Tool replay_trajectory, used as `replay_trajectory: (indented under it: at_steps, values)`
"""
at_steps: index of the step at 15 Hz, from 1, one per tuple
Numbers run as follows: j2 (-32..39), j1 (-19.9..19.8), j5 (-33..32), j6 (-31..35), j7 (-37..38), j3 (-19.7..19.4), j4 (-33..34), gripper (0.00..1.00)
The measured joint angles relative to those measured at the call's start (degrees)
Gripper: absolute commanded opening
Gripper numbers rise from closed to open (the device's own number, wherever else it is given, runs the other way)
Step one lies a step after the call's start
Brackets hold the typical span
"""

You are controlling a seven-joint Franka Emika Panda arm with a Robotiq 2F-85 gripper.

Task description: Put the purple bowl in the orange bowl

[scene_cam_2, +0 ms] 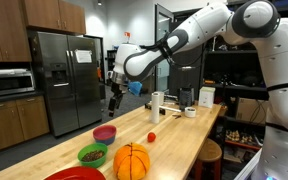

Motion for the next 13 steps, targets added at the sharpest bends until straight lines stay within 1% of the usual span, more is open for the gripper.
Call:
replay_trajectory:
  at_steps: [5, 13]
  values:
    - [-6.0, -0.4, 0.5, 0.0, 4.1, -0.3, -5.6, 1.00]
    - [-18.5, -1.6, 4.8, 0.2, 5.4, -0.6, -16.9, 1.00]
